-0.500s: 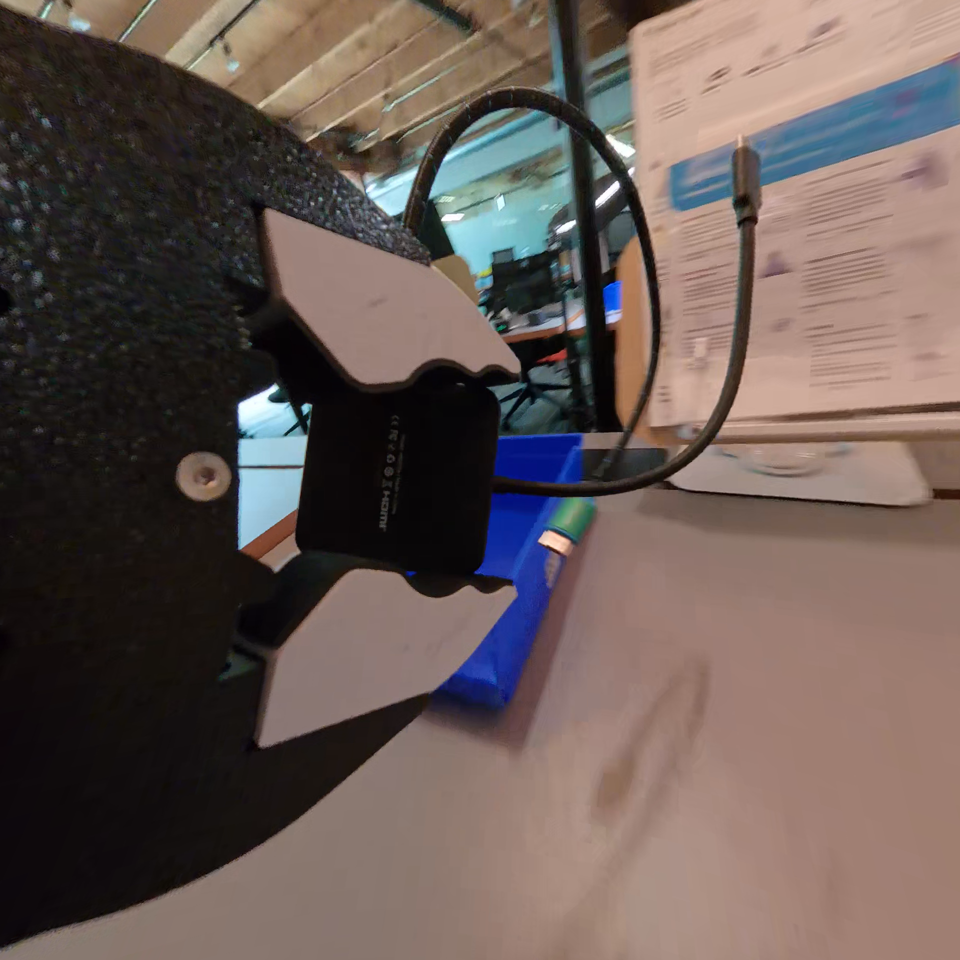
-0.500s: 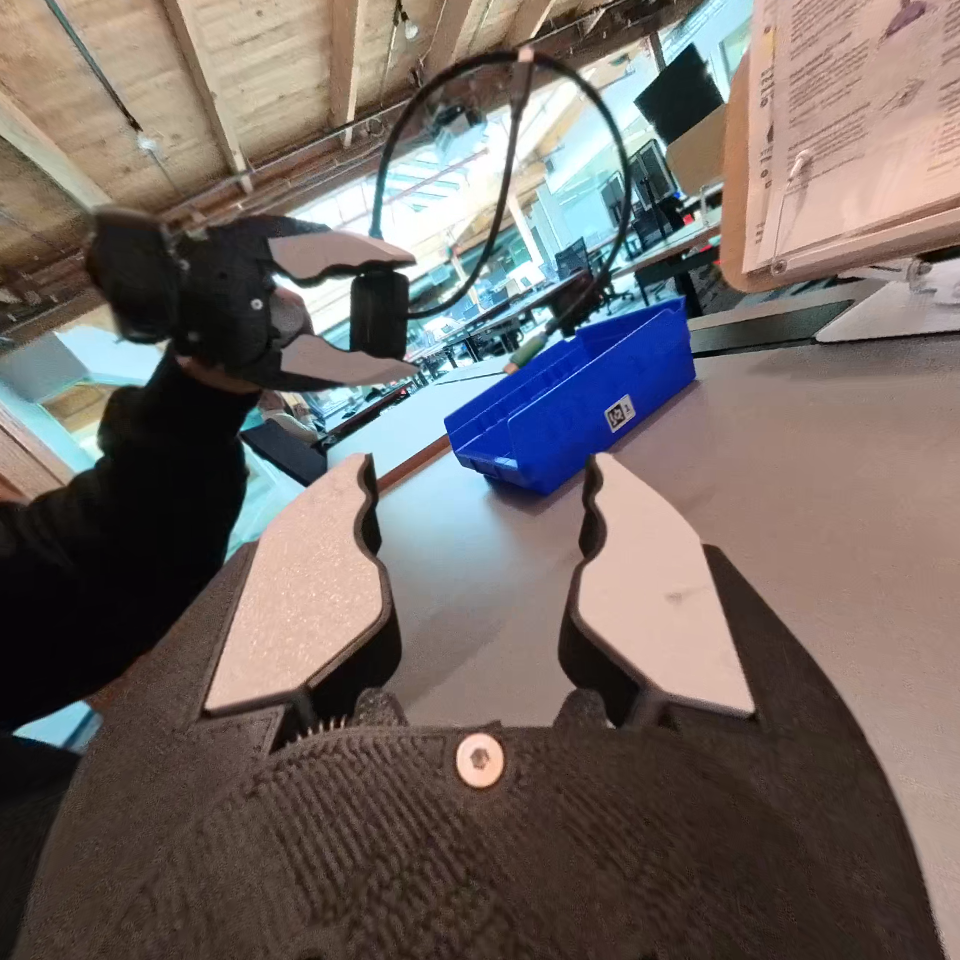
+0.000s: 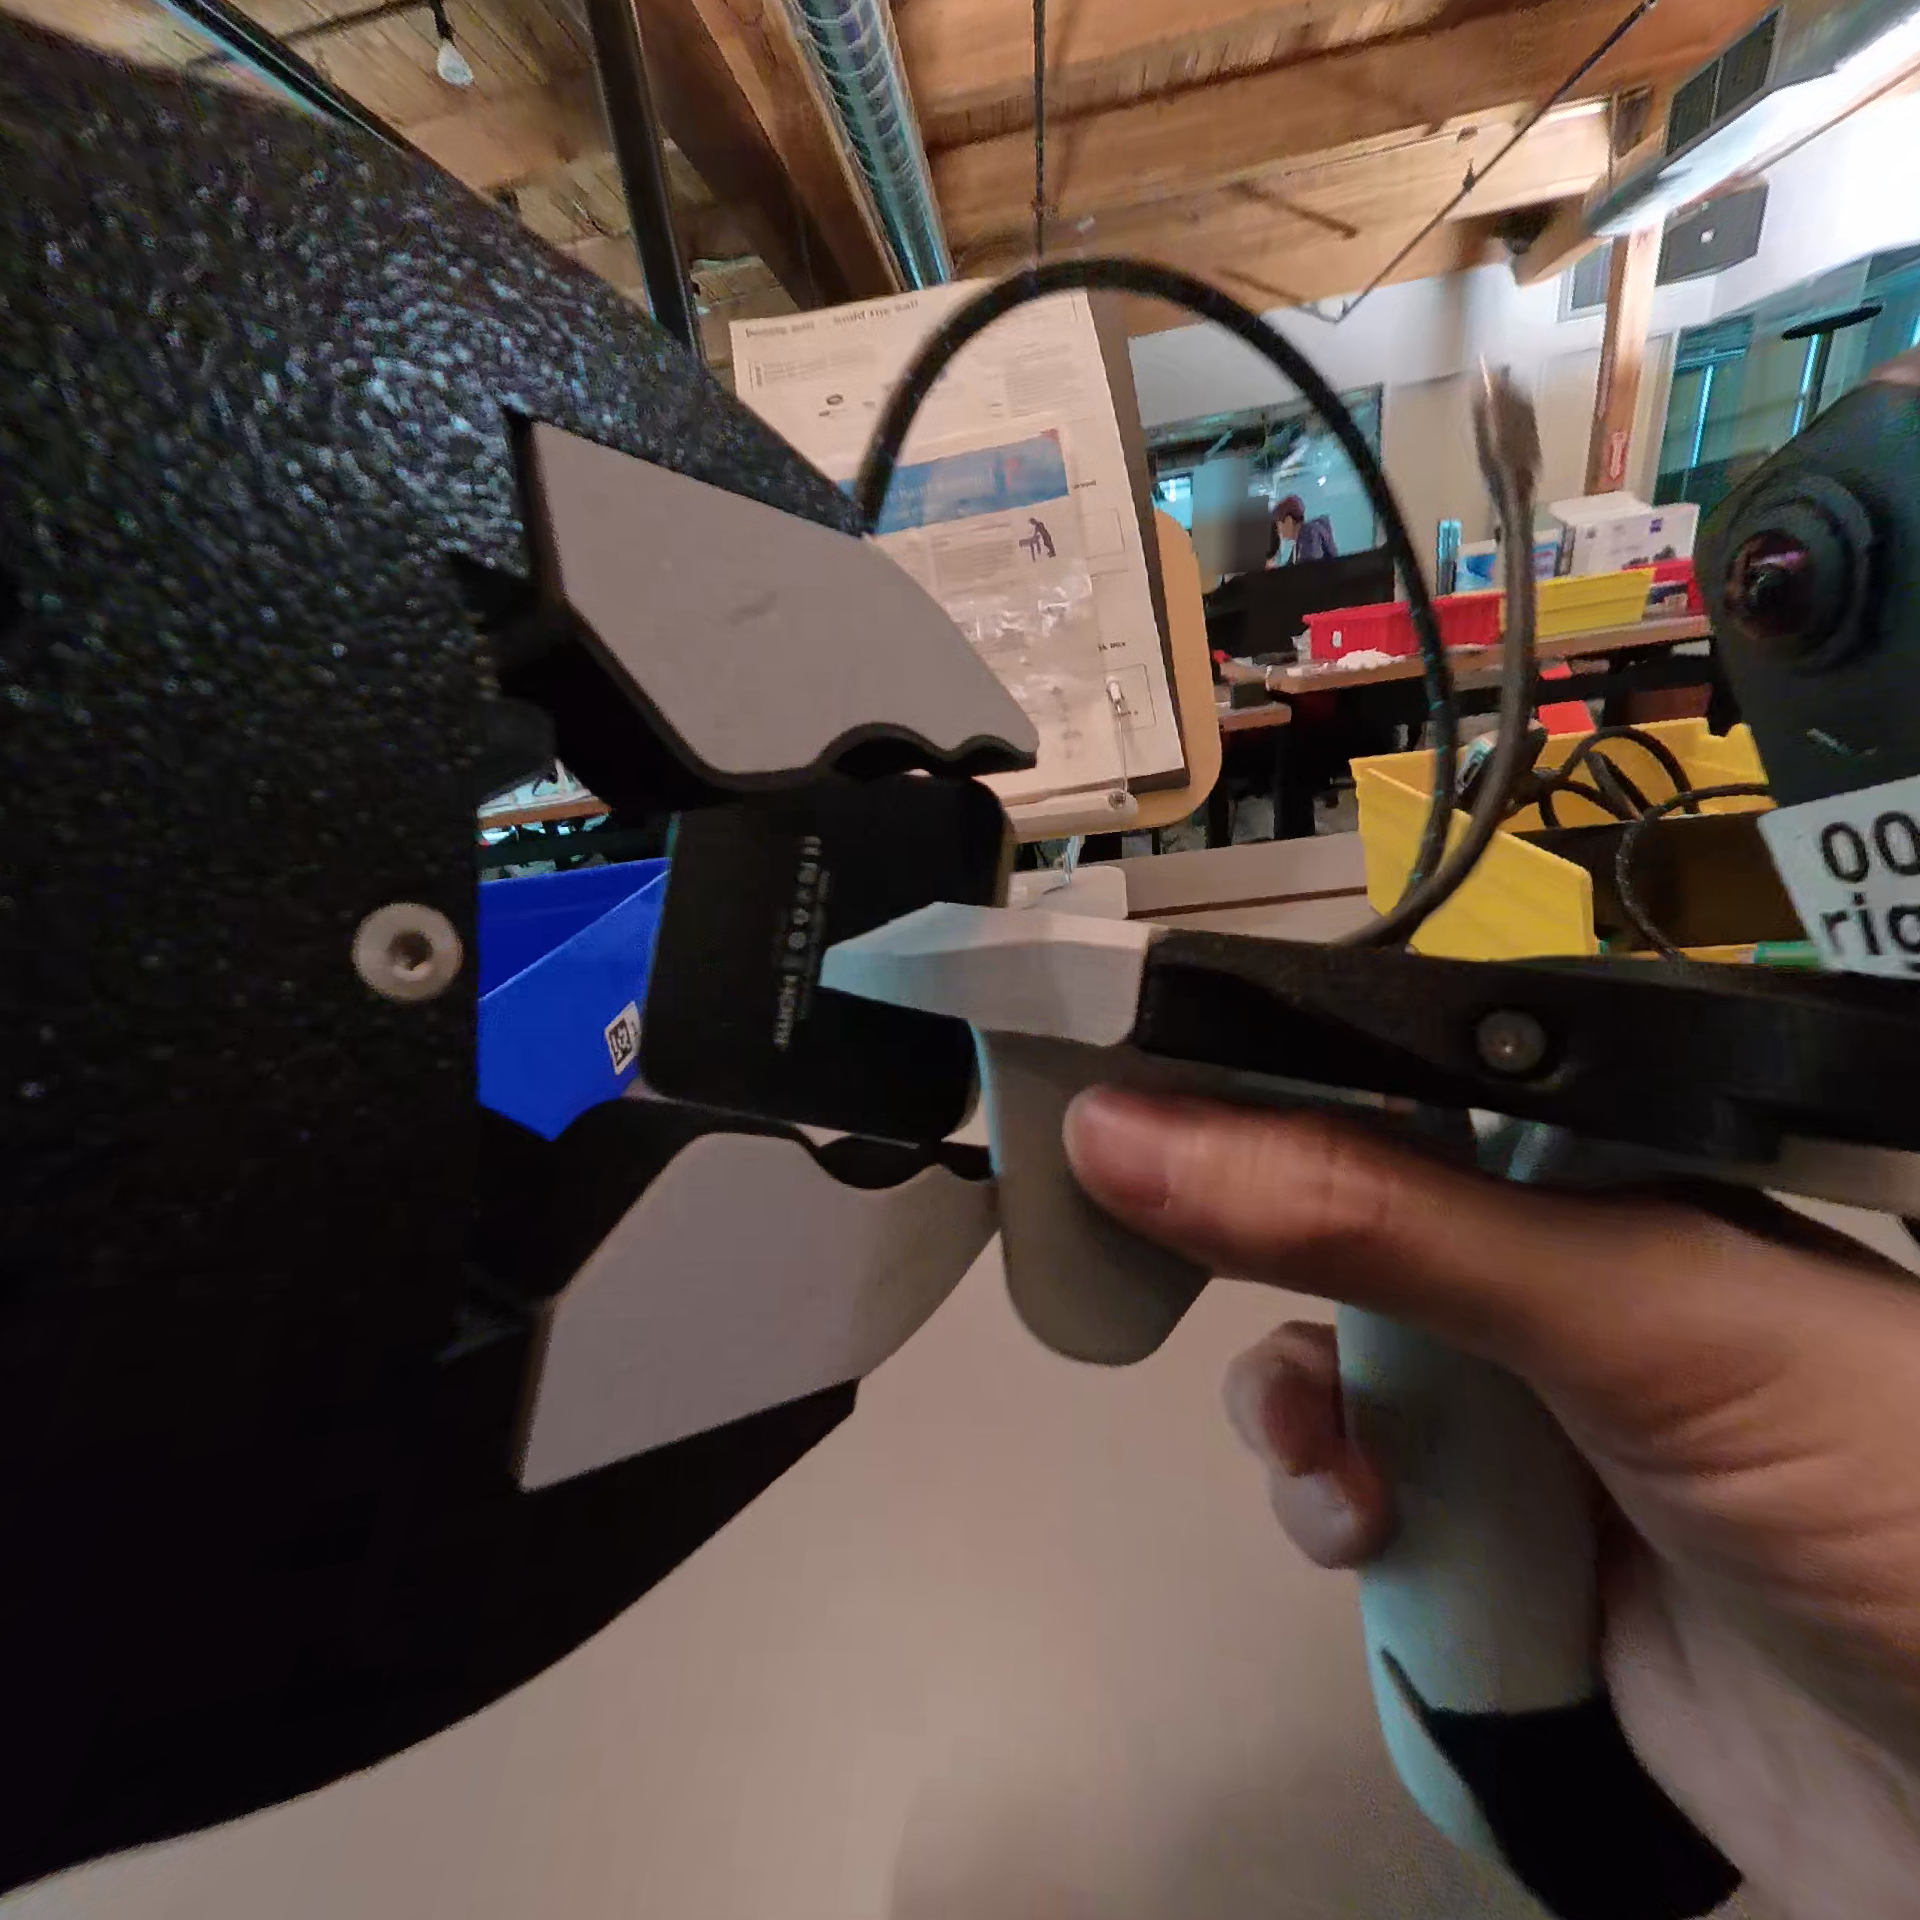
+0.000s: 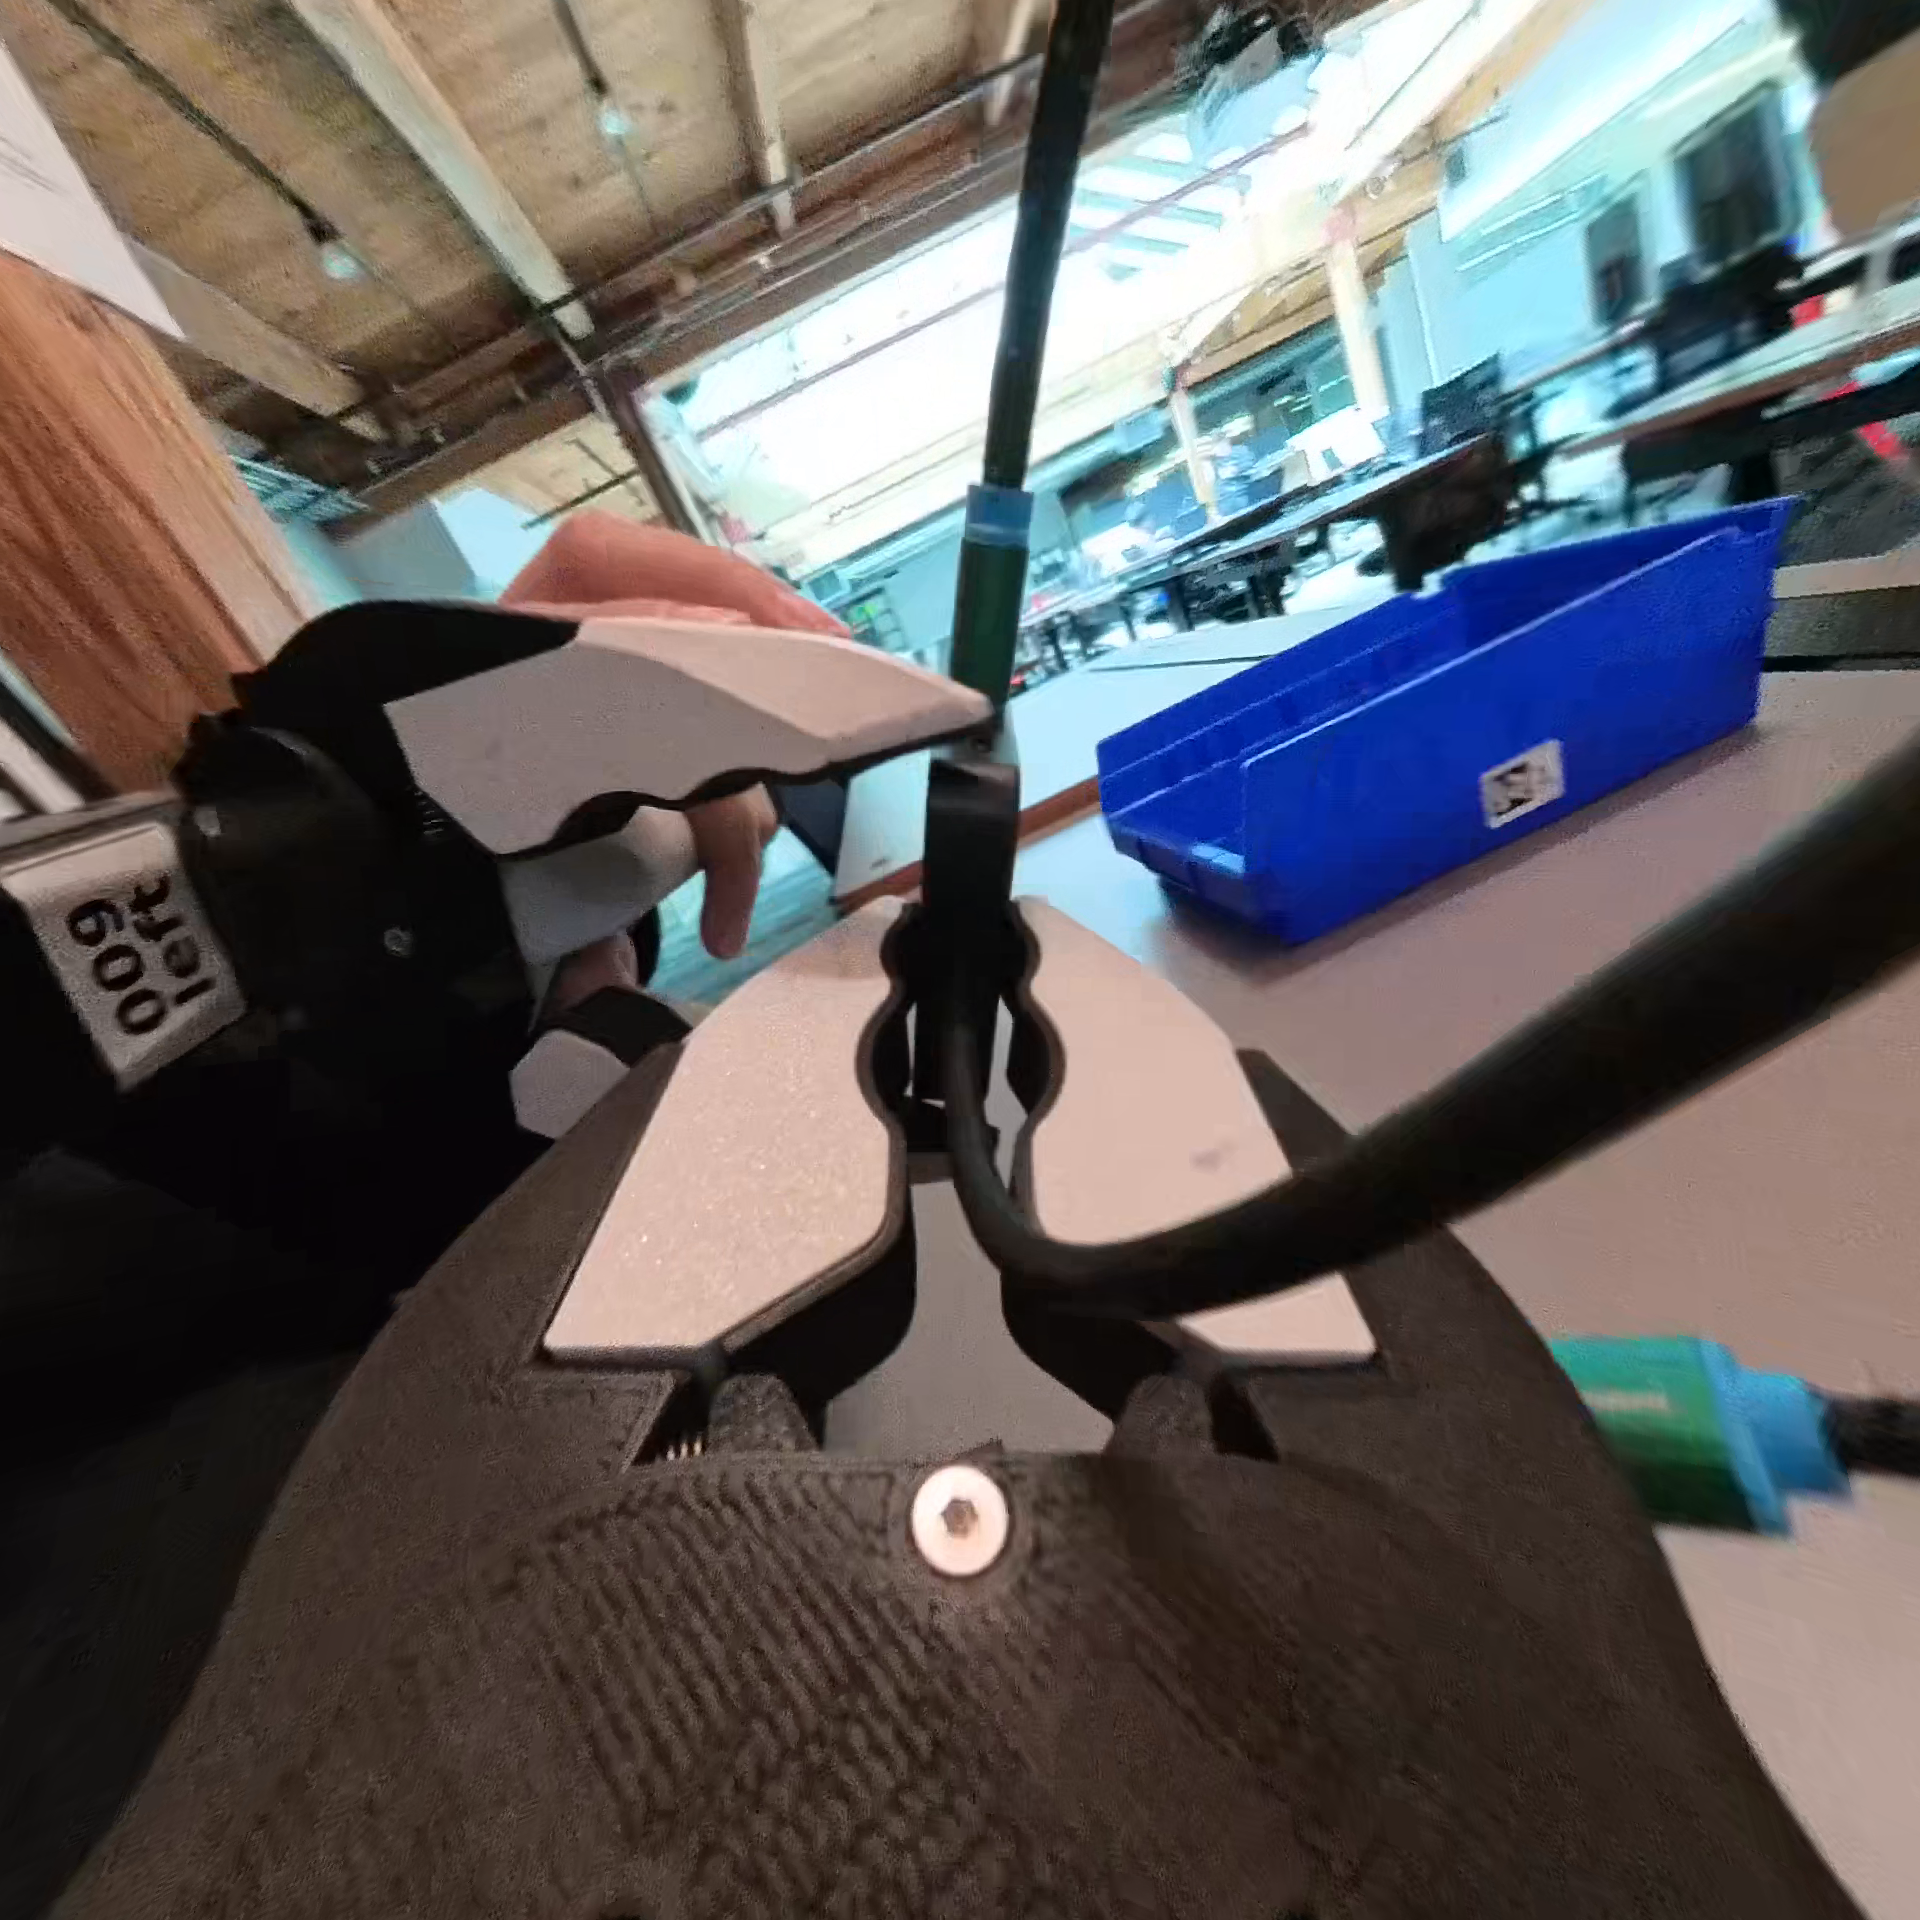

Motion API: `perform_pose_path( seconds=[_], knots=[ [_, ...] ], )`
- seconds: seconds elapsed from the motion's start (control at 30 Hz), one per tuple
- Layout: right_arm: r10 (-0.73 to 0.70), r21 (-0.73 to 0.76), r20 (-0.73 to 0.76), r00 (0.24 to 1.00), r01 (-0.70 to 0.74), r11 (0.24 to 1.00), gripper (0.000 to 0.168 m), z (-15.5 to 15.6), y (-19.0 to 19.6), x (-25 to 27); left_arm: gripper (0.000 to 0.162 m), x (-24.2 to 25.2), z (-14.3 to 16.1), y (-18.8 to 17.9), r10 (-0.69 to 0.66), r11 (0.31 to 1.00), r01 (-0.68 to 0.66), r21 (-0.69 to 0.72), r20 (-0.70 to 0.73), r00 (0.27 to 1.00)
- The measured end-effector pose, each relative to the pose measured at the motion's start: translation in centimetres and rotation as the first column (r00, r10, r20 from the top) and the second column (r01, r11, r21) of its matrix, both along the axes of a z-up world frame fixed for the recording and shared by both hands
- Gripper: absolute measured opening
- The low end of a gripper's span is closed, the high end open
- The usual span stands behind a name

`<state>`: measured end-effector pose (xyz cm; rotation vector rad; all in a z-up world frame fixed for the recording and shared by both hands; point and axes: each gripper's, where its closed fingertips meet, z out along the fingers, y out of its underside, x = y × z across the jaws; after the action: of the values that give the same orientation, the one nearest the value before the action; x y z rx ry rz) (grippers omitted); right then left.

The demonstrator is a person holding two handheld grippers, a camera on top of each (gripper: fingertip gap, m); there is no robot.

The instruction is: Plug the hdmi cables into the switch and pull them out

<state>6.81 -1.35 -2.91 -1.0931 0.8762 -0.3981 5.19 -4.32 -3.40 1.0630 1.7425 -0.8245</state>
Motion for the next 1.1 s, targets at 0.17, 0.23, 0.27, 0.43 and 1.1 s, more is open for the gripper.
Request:
perform_pose_path(
  seconds=[0.17,0.23,0.27,0.43,1.1],
  knots=[
    [-0.098,0.304,0.053,0.994,0.077,0.949,0.014,1.3,-4.3,0.2,0.071,0.2,3.7,1.2,-0.022,0.948,-0.072,-0.311,-0.288,0.957],
    [-0.066,0.424,0.102,0.993,0.017,0.906,0.015,2.2,-5.1,-0.3,0.070,1.3,3.8,1.9,-0.051,0.910,-0.222,-0.351,-0.625,0.779],
    [-0.048,0.455,0.122,0.991,-0.013,0.890,0.014,2.5,-5.1,-0.5,0.071,1.5,3.4,1.9,-0.104,0.903,-0.271,-0.335,-0.780,0.618],
    [0.023,0.493,0.141,0.990,-0.091,0.865,0.014,2.8,-2.4,-0.4,0.028,0.7,3.1,1.1,-0.399,0.904,-0.282,-0.322,-0.872,-0.282],
    [-0.009,-0.859,0.015,1.000,0.018,0.511,0.056,-3.1,-1.4,-6.2,0.014,8.6,-1.2,4.1,-0.469,0.838,-0.540,-0.076,-0.607,-0.642]
  ],
)
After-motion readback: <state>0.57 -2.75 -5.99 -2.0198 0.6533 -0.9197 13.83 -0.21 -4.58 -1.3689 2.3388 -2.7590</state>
